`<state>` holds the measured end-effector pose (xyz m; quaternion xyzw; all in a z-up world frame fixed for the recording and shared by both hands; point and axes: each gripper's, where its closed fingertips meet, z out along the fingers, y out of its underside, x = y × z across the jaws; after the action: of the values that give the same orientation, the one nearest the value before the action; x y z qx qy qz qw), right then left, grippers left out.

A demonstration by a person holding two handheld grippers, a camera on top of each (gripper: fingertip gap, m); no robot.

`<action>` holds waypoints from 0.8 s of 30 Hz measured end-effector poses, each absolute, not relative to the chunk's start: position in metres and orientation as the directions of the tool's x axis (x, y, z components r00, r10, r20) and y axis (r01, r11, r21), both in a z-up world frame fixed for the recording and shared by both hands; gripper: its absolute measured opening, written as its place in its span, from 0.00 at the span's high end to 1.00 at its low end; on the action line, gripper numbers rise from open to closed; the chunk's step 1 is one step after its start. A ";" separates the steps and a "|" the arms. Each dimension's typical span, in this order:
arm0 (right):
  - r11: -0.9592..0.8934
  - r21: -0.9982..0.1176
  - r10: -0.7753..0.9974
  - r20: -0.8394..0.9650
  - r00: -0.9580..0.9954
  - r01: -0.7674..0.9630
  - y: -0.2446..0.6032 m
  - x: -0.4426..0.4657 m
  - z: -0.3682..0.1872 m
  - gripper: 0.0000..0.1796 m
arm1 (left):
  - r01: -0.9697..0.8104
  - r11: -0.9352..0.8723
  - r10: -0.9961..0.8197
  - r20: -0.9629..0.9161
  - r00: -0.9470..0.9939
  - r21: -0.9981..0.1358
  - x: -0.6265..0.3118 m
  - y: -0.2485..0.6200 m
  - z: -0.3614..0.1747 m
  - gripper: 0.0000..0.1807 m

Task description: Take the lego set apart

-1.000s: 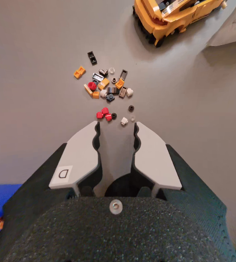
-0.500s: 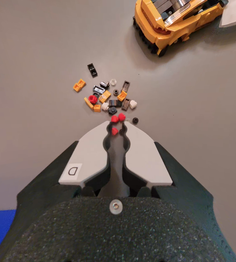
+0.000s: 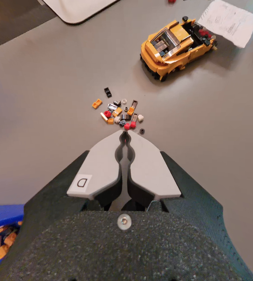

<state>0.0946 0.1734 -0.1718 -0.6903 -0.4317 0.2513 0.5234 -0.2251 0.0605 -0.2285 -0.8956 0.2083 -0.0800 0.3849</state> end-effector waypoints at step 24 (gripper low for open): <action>-0.014 -0.938 0.964 0.079 0.253 0.346 0.120 0.045 -0.181 0.84 | -0.388 -0.671 -0.521 0.029 0.853 -0.632 -0.215 0.055 -0.268 0.89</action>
<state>0.0450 0.1203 -0.1809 -0.6334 -0.5172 0.3255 0.4746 -0.2153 0.0551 -0.2681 -0.9081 0.2501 -0.1041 0.3195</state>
